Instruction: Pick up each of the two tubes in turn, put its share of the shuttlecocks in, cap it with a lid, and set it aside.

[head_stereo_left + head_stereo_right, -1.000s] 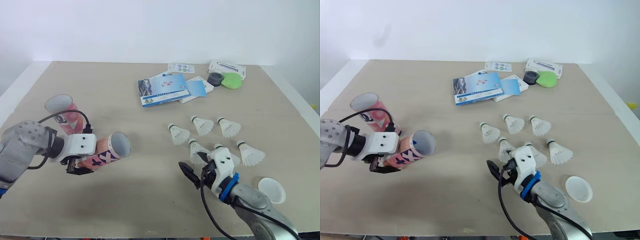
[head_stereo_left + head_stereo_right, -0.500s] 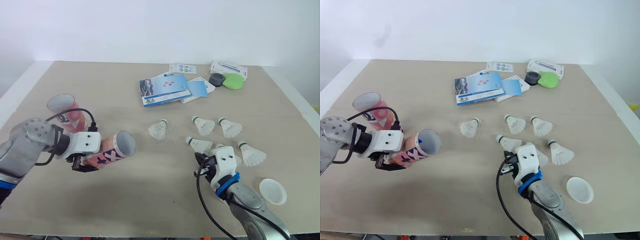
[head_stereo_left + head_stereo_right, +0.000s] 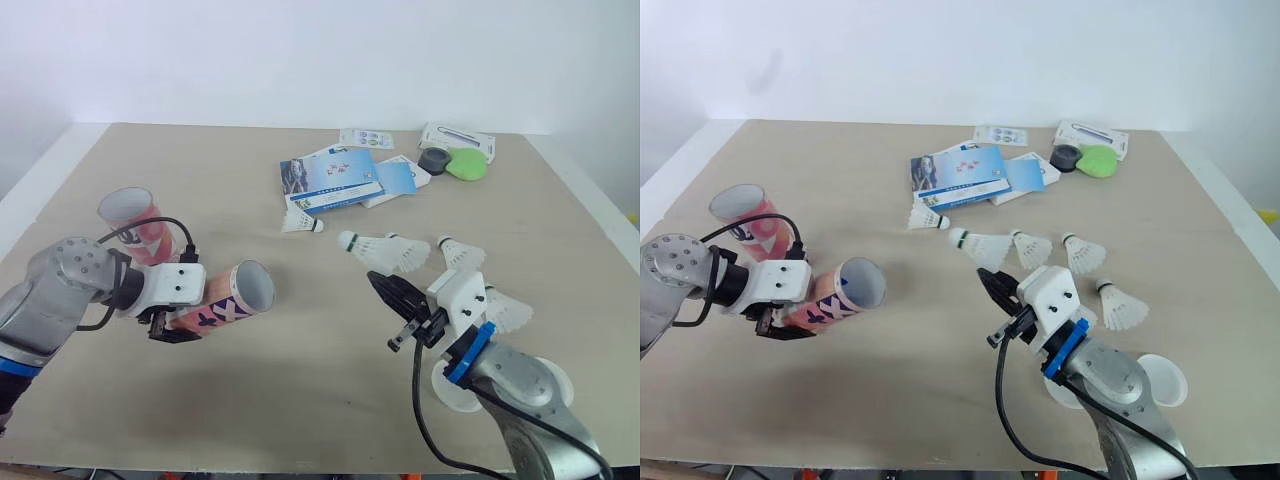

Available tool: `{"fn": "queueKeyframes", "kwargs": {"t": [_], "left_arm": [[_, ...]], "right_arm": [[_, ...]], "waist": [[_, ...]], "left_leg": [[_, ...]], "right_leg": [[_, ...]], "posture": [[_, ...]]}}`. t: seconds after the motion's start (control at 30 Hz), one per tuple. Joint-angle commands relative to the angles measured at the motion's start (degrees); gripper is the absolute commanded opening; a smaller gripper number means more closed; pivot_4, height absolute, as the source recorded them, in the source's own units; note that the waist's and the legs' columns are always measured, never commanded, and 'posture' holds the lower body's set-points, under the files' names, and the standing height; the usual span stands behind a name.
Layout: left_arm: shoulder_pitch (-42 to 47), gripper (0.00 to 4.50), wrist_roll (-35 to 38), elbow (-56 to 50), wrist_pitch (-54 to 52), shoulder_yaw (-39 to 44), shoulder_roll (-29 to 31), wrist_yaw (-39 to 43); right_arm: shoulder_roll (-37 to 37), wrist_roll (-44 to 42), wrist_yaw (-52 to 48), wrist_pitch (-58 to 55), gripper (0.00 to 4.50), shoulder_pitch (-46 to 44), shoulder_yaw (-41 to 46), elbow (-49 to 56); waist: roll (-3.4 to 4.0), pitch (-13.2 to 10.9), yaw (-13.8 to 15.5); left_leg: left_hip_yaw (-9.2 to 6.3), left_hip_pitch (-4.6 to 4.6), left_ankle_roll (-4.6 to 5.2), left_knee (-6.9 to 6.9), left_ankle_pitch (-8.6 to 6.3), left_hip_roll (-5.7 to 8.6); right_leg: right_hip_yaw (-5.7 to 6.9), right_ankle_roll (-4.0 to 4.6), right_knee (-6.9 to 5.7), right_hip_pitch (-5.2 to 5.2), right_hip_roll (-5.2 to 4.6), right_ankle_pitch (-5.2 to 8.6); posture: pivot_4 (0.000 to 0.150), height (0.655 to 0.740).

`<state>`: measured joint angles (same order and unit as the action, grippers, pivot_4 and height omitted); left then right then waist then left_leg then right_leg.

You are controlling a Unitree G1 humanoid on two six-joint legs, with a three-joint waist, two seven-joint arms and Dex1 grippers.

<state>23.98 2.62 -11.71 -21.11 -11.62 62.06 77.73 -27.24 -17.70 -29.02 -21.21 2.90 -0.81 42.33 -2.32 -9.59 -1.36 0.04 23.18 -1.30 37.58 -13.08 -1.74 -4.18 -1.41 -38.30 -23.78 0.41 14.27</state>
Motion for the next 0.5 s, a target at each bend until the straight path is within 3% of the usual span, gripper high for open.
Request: {"fn": "queueKeyframes", "kwargs": {"t": [0.03,0.5], "left_arm": [[0.4,4.0,-0.4,0.0,0.0,-0.6,-0.6,-0.3],[-2.0,4.0,-0.1,-1.5,-1.4,1.2,-0.2,-1.8]], "right_arm": [[-1.6,-1.0,-3.0,1.7,0.04,-2.5,0.7,-0.8],[-0.7,-2.2,-4.6,2.0,0.04,-2.6,0.4,-2.9]], "waist": [[0.0,0.0,0.0],[0.07,0.0,0.0]], "left_leg": [[0.0,-0.01,0.0,0.02,0.0,0.0],[-0.04,-0.15,0.01,0.04,0.01,-0.01]], "right_leg": [[0.0,-0.01,0.0,0.02,0.0,-0.01],[0.02,0.02,0.0,0.14,0.01,-0.03]], "posture": [[0.15,0.74],[0.15,0.74]]}}
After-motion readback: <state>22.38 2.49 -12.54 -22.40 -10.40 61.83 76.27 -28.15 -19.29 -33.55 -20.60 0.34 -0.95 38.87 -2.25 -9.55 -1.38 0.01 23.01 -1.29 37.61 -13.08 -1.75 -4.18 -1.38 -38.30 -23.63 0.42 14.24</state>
